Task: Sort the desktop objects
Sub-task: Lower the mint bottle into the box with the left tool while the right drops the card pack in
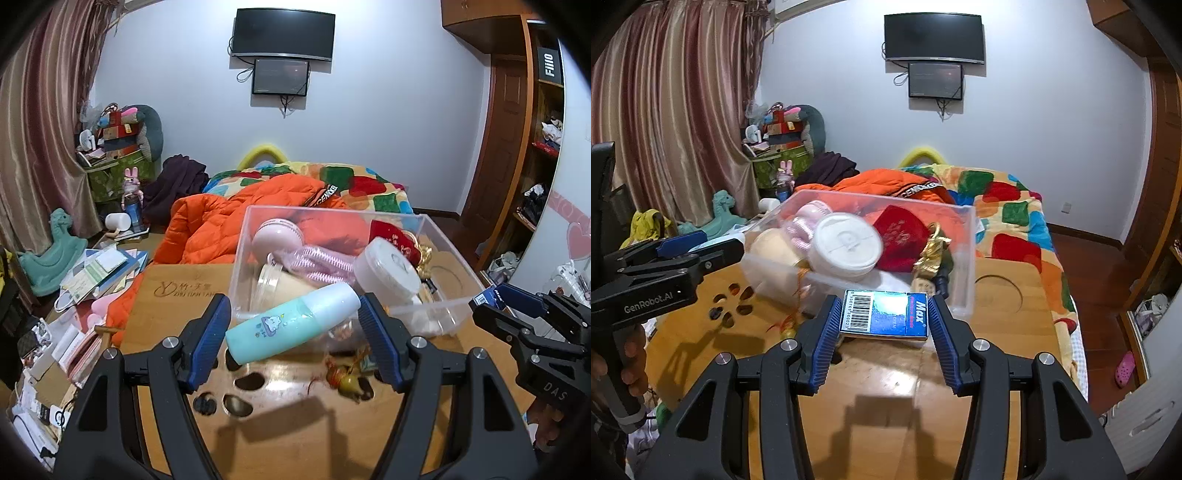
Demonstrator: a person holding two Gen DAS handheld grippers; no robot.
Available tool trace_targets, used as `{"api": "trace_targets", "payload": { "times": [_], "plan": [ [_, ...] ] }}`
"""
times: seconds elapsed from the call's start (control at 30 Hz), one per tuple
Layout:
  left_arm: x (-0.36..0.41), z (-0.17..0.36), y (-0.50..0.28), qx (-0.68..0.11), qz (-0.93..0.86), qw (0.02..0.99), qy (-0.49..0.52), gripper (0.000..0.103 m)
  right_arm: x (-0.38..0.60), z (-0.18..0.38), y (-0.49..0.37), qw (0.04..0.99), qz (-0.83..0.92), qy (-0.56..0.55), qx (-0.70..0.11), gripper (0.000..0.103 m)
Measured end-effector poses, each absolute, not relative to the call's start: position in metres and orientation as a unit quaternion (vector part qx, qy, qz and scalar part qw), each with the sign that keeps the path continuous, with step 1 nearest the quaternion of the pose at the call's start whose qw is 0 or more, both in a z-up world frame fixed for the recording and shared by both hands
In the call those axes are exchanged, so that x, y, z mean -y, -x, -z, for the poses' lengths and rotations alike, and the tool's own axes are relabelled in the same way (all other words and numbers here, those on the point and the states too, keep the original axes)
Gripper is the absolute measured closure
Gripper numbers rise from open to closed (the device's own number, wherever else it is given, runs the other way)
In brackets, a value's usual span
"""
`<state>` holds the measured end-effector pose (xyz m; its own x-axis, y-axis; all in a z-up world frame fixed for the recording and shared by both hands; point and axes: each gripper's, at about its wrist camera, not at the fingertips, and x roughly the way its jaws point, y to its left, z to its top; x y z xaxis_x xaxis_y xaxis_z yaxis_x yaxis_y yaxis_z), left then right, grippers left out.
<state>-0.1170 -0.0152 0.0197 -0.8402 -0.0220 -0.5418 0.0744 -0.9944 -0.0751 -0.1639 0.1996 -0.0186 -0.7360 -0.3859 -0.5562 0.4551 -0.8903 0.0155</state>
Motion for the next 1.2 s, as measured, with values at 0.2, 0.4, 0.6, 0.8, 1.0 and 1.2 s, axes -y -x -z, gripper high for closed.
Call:
{"api": "trace_targets", "payload": {
  "times": [0.2, 0.4, 0.6, 0.8, 1.0, 1.2],
  "plan": [
    [0.012, -0.023, 0.135, -0.035, 0.960, 0.020, -0.276, 0.032, -0.197, 0.016, 0.178, 0.223, 0.930, -0.285, -0.062, 0.058],
    [0.011, -0.021, 0.152, -0.033, 0.960, 0.017, -0.279, 0.032, -0.189, 0.020, 0.194, 0.224, 0.928, -0.289, -0.067, 0.058],
    [0.015, -0.011, 0.166, -0.039, 0.956, 0.018, -0.291, 0.032, -0.183, 0.028, 0.206, 0.226, 0.924, -0.300, -0.069, 0.058],
    [0.015, -0.003, 0.178, -0.042, 0.952, 0.013, -0.303, 0.032, -0.177, 0.034, 0.215, 0.228, 0.921, -0.306, -0.080, 0.058],
    [0.011, 0.001, 0.180, -0.032, 0.952, 0.010, -0.304, 0.032, -0.178, 0.037, 0.217, 0.229, 0.919, -0.311, -0.074, 0.058],
    [0.007, 0.002, 0.180, -0.022, 0.953, 0.011, -0.303, 0.032, -0.178, 0.037, 0.216, 0.228, 0.920, -0.312, -0.070, 0.058]
  ]
}}
